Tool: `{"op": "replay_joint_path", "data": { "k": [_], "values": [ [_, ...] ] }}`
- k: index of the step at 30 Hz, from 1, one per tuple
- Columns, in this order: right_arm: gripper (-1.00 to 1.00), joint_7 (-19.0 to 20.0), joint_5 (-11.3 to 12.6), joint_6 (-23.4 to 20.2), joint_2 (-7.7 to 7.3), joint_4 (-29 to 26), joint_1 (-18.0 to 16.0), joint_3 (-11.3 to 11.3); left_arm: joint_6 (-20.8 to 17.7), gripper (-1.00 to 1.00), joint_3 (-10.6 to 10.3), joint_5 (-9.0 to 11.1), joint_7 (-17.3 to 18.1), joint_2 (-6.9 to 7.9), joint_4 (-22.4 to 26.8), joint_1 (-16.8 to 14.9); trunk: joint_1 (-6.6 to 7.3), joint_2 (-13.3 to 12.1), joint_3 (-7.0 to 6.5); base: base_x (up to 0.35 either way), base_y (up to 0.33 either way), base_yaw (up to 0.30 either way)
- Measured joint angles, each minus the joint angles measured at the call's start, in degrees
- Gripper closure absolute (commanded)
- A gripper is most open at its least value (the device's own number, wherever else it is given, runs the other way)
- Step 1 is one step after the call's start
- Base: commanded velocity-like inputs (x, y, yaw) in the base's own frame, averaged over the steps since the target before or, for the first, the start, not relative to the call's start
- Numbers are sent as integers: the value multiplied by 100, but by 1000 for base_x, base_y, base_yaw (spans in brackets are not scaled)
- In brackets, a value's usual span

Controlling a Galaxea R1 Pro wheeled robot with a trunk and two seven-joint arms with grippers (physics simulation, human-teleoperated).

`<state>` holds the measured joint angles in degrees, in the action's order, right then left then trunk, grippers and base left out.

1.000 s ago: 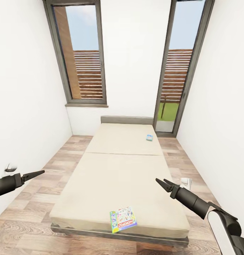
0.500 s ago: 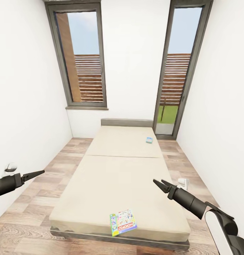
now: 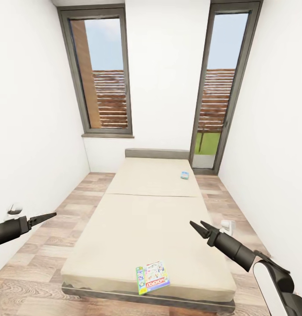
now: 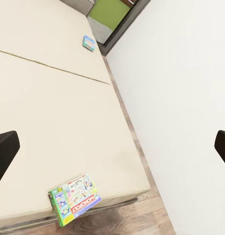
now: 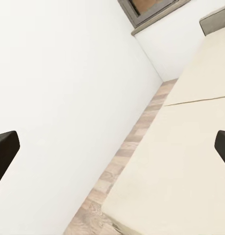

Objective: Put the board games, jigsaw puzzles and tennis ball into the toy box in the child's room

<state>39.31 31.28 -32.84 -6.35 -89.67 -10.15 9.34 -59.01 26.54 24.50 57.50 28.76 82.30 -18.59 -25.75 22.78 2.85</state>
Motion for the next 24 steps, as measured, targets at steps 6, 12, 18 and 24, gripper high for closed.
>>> {"op": "replay_joint_path", "data": {
  "k": [6, 12, 18, 24],
  "values": [
    [-100, -3, -46, 20, 193, -65, 119, -23, -20, -100, -80, 0, -1, -193, -70, 92, 0, 0, 0, -12, 22, 0],
    [-100, -7, -47, 5, 386, 129, 108, -63, -21, -100, -274, -25, -1, -251, -80, 98, -1, -1, -1, -135, 155, 0],
    [-100, -7, -18, -3, 579, 275, 107, -61, -22, -100, -467, -28, -1, -249, -82, 99, 0, 0, 0, -122, 127, 0],
    [-100, -6, -17, -9, 626, 281, 106, -60, -27, -100, -627, -23, -7, -252, -90, 99, 0, 0, 0, -20, 22, 0]
  ]
}}
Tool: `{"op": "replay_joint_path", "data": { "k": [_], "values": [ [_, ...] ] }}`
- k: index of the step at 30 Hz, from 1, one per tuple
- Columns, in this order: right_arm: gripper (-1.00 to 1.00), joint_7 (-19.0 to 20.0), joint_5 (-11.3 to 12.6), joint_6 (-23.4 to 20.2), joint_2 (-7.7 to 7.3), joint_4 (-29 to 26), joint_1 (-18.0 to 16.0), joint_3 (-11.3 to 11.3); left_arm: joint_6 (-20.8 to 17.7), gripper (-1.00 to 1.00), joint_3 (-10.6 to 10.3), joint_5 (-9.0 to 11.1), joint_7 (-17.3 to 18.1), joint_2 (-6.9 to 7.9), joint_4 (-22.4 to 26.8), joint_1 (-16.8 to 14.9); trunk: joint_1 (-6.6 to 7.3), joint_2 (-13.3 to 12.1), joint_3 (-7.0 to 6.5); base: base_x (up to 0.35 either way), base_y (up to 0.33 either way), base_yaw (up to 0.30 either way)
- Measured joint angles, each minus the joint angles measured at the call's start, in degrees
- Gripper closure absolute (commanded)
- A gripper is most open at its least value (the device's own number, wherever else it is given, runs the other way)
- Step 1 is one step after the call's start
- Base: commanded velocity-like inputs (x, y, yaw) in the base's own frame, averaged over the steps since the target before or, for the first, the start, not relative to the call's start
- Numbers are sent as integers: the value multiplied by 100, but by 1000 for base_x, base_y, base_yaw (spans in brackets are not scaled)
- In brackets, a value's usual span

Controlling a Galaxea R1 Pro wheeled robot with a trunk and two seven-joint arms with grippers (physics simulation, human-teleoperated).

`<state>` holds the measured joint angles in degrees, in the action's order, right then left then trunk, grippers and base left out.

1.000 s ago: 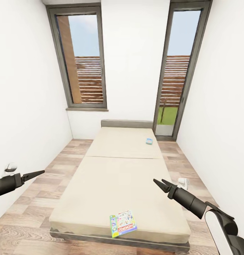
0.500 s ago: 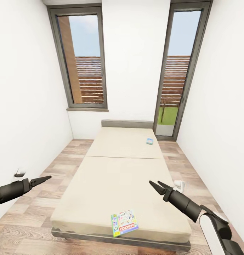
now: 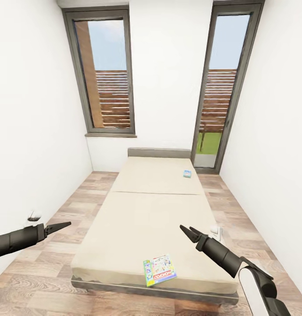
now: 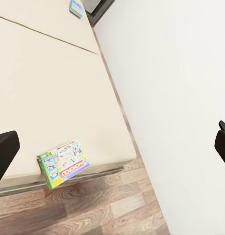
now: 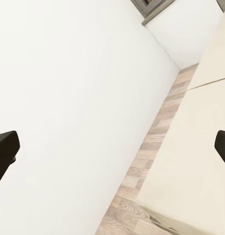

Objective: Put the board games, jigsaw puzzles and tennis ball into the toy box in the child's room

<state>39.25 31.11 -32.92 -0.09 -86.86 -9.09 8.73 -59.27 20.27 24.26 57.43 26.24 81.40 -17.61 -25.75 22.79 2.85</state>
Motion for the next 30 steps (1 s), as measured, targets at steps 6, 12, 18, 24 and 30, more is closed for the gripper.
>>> {"op": "replay_joint_path", "data": {
  "k": [6, 12, 18, 24, 30],
  "values": [
    [-100, 0, 4, -3, 0, 3, 0, 2, -11, -100, 9, 20, -1, 2, -1, -1, 0, 0, 0, -3, 3, 0],
    [-100, 0, 9, 1, 5, 4, -1, 8, -17, -100, 17, 28, 4, 3, -6, -2, -43, 79, 36, 0, 0, 0],
    [-100, -2, 16, 2, 8, 4, -4, 9, -18, -100, 19, 22, -3, 6, -8, -7, -176, 320, 144, 0, 0, 0],
    [-100, -7, 14, 3, 9, 4, -8, 9, -19, -100, 25, 27, -19, 17, -17, -9, -308, 562, 252, 0, 0, 0],
    [-100, -8, 16, 10, 9, 7, -9, 14, -19, -100, 26, 28, -33, 22, -19, -9, -440, 804, 361, 0, 0, 0]
  ]
}}
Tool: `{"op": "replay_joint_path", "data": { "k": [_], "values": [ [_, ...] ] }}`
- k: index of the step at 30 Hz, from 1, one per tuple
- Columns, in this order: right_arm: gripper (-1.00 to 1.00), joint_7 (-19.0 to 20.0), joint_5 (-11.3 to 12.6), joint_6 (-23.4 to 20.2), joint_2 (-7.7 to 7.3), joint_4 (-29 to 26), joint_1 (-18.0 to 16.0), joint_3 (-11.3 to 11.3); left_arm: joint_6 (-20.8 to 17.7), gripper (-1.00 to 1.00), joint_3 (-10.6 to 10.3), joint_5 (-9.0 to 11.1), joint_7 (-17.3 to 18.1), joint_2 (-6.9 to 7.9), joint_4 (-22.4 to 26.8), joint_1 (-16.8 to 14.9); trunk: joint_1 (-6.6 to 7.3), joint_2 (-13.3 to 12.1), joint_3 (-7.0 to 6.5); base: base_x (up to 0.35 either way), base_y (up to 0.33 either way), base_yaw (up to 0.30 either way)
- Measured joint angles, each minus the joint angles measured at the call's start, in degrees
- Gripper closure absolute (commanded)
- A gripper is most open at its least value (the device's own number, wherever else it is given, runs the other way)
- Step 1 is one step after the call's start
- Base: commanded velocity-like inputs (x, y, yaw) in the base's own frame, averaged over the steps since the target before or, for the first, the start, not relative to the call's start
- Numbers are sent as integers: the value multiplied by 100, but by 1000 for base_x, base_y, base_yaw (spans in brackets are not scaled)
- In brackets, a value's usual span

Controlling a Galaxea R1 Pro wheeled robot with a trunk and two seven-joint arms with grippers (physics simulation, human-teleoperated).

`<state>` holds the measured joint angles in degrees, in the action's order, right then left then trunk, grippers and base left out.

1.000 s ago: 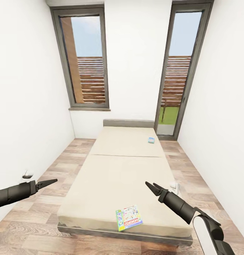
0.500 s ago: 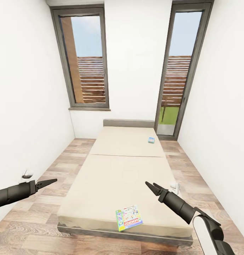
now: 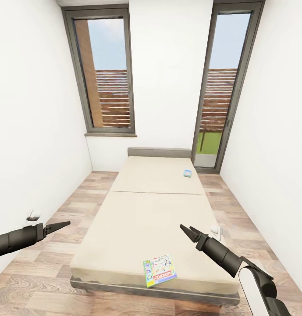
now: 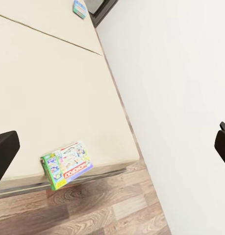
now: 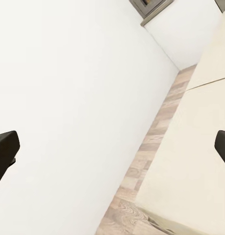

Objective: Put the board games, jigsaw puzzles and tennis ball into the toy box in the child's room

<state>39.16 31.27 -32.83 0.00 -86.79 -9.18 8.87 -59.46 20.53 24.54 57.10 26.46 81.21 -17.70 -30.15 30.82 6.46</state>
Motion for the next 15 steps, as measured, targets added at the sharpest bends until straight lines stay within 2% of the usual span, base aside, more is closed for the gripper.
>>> {"op": "replay_joint_path", "data": {
  "k": [15],
  "values": [
    [-100, -87, 63, -20, 44, 161, -66, 3, 0, -100, 9, -3, -14, 7, -17, 0, -330, 603, 271, 0, 0, 0]
  ]
}}
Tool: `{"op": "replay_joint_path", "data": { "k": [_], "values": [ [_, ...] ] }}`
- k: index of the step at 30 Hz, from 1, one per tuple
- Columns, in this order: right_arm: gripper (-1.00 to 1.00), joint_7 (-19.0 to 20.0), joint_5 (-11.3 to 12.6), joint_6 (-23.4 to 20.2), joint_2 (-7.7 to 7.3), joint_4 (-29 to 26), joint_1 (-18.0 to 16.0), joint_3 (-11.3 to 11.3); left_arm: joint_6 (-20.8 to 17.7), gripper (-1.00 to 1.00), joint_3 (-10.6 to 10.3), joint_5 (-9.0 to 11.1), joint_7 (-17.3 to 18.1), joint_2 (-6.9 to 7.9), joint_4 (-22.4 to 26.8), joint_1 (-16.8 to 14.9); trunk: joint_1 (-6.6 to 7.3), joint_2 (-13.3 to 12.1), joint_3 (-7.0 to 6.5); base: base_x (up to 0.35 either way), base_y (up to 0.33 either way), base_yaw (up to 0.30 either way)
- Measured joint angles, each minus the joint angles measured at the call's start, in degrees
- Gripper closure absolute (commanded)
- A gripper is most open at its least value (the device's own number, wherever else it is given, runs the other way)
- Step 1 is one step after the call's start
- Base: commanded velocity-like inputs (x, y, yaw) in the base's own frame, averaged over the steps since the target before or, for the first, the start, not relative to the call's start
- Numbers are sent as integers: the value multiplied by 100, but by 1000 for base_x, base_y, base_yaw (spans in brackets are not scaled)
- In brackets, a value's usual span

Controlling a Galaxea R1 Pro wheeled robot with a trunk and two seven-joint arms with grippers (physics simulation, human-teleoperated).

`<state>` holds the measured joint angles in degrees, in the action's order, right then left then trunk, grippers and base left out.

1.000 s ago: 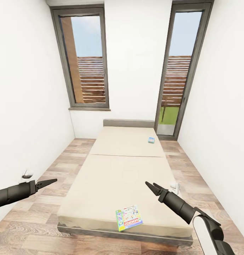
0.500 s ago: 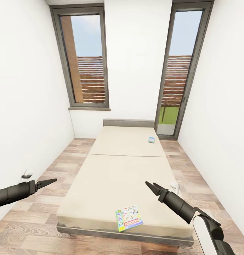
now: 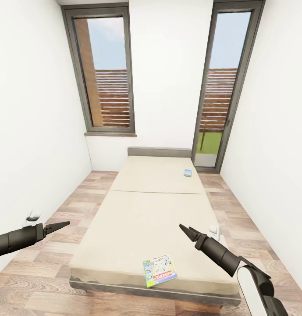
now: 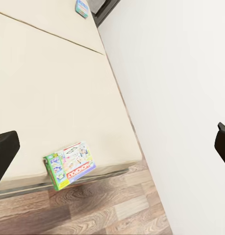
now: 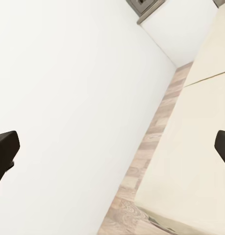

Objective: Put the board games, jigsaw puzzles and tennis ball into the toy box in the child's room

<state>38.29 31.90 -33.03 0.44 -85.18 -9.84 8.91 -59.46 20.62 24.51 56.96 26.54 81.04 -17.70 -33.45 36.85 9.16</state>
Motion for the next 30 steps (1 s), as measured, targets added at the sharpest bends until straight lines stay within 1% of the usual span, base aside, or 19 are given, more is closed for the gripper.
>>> {"op": "replay_joint_path", "data": {
  "k": [6, 13, 14, 17, 18, 20, 21, 22, 23, 24, 26, 28, 29, 30],
  "values": [
    [-100, -13, 140, -3, 3, 2, -4, -5, 0, -100, 0, -5, 0, 7, 0, 0, -132, 241, 108, 0, 0, 0],
    [-100, -20, 186, -3, 4, 40, -4, -6, -5, -100, 0, -6, 6, 9, 0, 0, -286, 523, 234, 0, 0, 0],
    [-100, -28, 226, -7, 6, 82, -8, -5, -6, -100, 0, -6, 7, 9, 0, 0, -308, 563, 252, 0, 0, 0],
    [-100, -95, 472, -78, 36, 299, -47, 2, -8, -100, 0, -1, 8, 9, 0, 0, -374, 683, 306, 0, 0, 0],
    [-100, -152, 703, -153, 60, 440, -66, 13, -8, -100, 0, 0, 8, 9, 0, 0, -396, 723, 324, 0, 0, 0],
    [-100, -233, 1001, -230, 78, 579, -79, 24, -8, -100, 0, 1, 8, 9, 0, 0, -440, 804, 360, 0, 0, 0],
    [-100, -332, 1311, -282, 87, 705, -87, 36, -9, -100, 0, 4, 8, 9, 0, 0, -462, 844, 379, 0, 0, 0],
    [-100, -394, 1480, -303, 90, 773, -90, 41, -10, -100, 0, 5, 10, 9, 0, 0, -484, 884, 396, 0, 0, 0],
    [-100, -520, 1795, -329, 87, 900, -94, 51, -15, -100, 3, 11, 17, 12, 0, 0, -506, 924, 415, 0, 0, 0],
    [-100, -588, 1957, -340, 79, 968, -95, 56, -19, -100, 4, 13, 21, 13, 0, 0, -528, 965, 433, 0, 0, 0],
    [-100, -842, 2495, -361, 45, 1242, -98, 78, -28, -100, 20, 16, 29, 16, 0, 0, -572, 1045, 469, 0, 0, 0],
    [-100, -969, 2711, -367, 34, 1411, -101, 86, -32, -100, 25, 15, 31, 16, 0, 0, -616, 1125, 505, 0, 0, 0],
    [-100, -1100, 2859, -364, 26, 1585, -106, 92, -32, -100, 29, 13, 32, 17, 0, 0, -638, 1165, 523, 0, 0, 0],
    [-100, -1171, 2925, -363, 23, 1674, -108, 95, -32, -100, 30, 12, 33, 17, 0, 0, -660, 1206, 541, 0, 0, 0]
  ]
}}
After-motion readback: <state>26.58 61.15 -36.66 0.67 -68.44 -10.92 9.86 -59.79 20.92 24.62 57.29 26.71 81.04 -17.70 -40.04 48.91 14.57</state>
